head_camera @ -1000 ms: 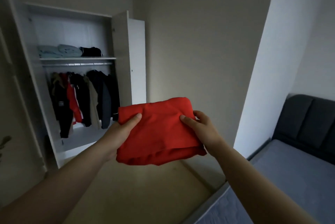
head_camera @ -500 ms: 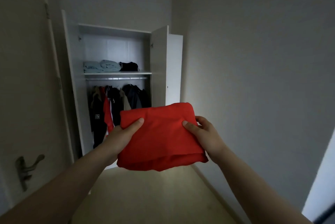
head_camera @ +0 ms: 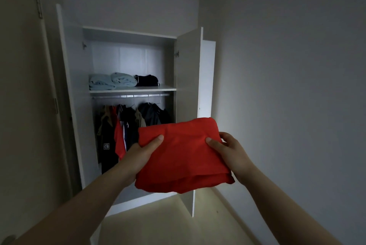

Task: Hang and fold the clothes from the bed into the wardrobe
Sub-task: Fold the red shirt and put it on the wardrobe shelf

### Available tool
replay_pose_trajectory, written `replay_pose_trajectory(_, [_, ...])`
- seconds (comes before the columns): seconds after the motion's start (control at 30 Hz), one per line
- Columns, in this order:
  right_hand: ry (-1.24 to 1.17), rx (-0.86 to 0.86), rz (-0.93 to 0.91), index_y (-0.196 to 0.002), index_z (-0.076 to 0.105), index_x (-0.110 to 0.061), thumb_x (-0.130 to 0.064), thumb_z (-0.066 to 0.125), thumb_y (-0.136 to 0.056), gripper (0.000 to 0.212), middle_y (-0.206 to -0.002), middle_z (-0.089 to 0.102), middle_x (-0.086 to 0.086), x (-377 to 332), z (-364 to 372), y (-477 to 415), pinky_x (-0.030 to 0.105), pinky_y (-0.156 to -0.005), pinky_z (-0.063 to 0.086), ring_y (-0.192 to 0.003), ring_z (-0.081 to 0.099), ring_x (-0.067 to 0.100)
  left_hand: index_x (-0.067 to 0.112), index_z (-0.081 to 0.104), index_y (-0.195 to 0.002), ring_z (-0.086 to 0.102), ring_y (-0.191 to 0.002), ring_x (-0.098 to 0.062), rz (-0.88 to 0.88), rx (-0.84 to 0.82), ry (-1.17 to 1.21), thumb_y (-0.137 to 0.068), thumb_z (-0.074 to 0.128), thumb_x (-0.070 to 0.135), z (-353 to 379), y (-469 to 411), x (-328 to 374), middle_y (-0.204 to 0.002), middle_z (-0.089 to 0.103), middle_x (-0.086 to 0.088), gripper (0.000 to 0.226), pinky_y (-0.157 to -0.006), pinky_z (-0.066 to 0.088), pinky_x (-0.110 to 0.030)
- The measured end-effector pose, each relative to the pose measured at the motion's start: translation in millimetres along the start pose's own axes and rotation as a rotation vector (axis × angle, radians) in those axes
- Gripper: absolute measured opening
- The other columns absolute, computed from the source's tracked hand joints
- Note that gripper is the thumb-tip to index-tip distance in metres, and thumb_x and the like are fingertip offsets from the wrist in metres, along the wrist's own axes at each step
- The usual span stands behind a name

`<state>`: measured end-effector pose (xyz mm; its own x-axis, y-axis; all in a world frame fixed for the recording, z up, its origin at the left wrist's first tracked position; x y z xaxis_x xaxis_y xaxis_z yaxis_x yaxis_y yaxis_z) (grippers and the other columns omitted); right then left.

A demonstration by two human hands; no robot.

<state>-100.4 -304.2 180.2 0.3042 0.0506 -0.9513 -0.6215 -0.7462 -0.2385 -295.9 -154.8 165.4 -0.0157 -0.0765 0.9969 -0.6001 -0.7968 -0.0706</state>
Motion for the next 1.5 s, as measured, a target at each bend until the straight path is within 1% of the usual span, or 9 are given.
replay_pose_trajectory(0.1, [-0.013,-0.007,-0.022,-0.129,0.053,-0.020,-0.040,0.064,-0.088,0.047,-0.119,0.064,0.003,12,10,-62,0.032,-0.084,0.055,-0.098,0.066,0.019,0.032,0.065,-0.105,0.068,-0.094,-0.015,0.026,0.034,0.013,-0.066,0.069,0.057,-5,-60,-1,-0.104,0.070,0.004,0.047,-0.083,0.051,-0.030])
replay_pose_trajectory(0.23, [-0.030,-0.051,-0.038,-0.124,0.053,-0.025,-0.040,0.064,-0.088,0.041,-0.113,0.063,-0.003,26,27,-143,0.022,-0.073,0.051,-0.095,0.065,0.013,0.028,0.065,-0.113,0.067,-0.098,-0.021,-0.003,0.075,0.017,-0.066,0.070,0.056,-14,-136,-7,-0.109,0.070,-0.002,0.054,-0.096,0.050,-0.041])
replay_pose_trajectory(0.33, [-0.047,-0.072,-0.040,-0.120,0.054,-0.026,-0.039,0.065,-0.088,0.037,-0.116,0.063,0.000,33,37,-197,0.024,-0.076,0.051,-0.096,0.065,0.015,0.033,0.063,-0.107,0.066,-0.100,-0.021,-0.013,0.081,-0.009,-0.060,0.070,0.061,-21,-186,-2,-0.108,0.068,0.001,0.055,-0.096,0.049,-0.041])
replay_pose_trajectory(0.47, [-0.027,-0.082,-0.043,-0.125,0.055,-0.023,-0.041,0.063,-0.089,0.042,-0.119,0.063,0.001,45,54,-270,0.027,-0.081,0.051,-0.097,0.065,0.015,0.035,0.066,-0.094,0.070,-0.092,-0.019,-0.047,0.067,0.048,-0.056,0.076,0.060,-32,-254,-9,-0.096,0.073,0.004,0.046,-0.081,0.054,-0.035])
replay_pose_trajectory(0.8, [-0.017,-0.086,-0.047,-0.131,0.053,-0.020,-0.040,0.064,-0.088,0.048,-0.121,0.063,0.003,72,117,-443,0.032,-0.087,0.053,-0.100,0.065,0.019,0.027,0.065,-0.108,0.069,-0.094,-0.022,-0.035,0.026,0.108,-0.070,0.074,0.047,-76,-432,-22,-0.104,0.072,-0.002,0.044,-0.076,0.055,-0.034])
replay_pose_trajectory(0.93, [-0.024,-0.067,-0.072,-0.128,0.055,-0.022,-0.040,0.064,-0.088,0.044,-0.113,0.066,-0.001,69,145,-512,0.023,-0.074,0.053,-0.094,0.066,0.014,0.025,0.066,-0.108,0.071,-0.088,-0.019,-0.004,0.018,0.123,-0.073,0.073,0.044,-100,-508,-12,-0.098,0.074,-0.001,0.040,-0.070,0.055,-0.030])
replay_pose_trajectory(1.07, [-0.010,-0.056,-0.068,-0.128,0.055,-0.020,-0.038,0.064,-0.089,0.044,-0.115,0.066,0.002,85,171,-584,0.031,-0.084,0.054,-0.097,0.066,0.017,0.025,0.064,-0.112,0.072,-0.082,-0.016,0.012,0.029,0.173,-0.077,0.072,0.039,-115,-581,-23,-0.093,0.075,0.001,0.038,-0.060,0.055,-0.025])
replay_pose_trajectory(1.23, [-0.022,-0.052,-0.067,-0.127,0.057,-0.017,-0.035,0.066,-0.088,0.044,-0.114,0.067,0.004,109,203,-675,0.038,-0.091,0.053,-0.098,0.067,0.018,0.026,0.066,-0.105,0.072,-0.081,-0.016,-0.024,-0.002,0.157,-0.072,0.073,0.044,-136,-670,-35,-0.090,0.075,0.002,0.039,-0.065,0.054,-0.028])
replay_pose_trajectory(1.5, [-0.083,-0.117,-0.072,-0.124,0.057,-0.017,-0.035,0.063,-0.090,0.039,-0.115,0.066,0.003,134,254,-818,0.024,-0.075,0.051,-0.096,0.066,0.015,0.029,0.061,-0.114,0.067,-0.098,-0.021,-0.006,0.030,0.069,-0.071,0.073,0.049,-173,-808,-33,-0.109,0.070,-0.002,0.048,-0.079,0.053,-0.036])
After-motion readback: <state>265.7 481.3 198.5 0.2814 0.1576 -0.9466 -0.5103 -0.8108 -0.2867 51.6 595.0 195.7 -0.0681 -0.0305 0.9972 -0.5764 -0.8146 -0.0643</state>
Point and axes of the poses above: each hand's wrist, its own y-axis away from the middle knuckle, its own z-axis out of the palm, x = y × z, the point moved 4 cm from there along -y, towards the middle knuckle
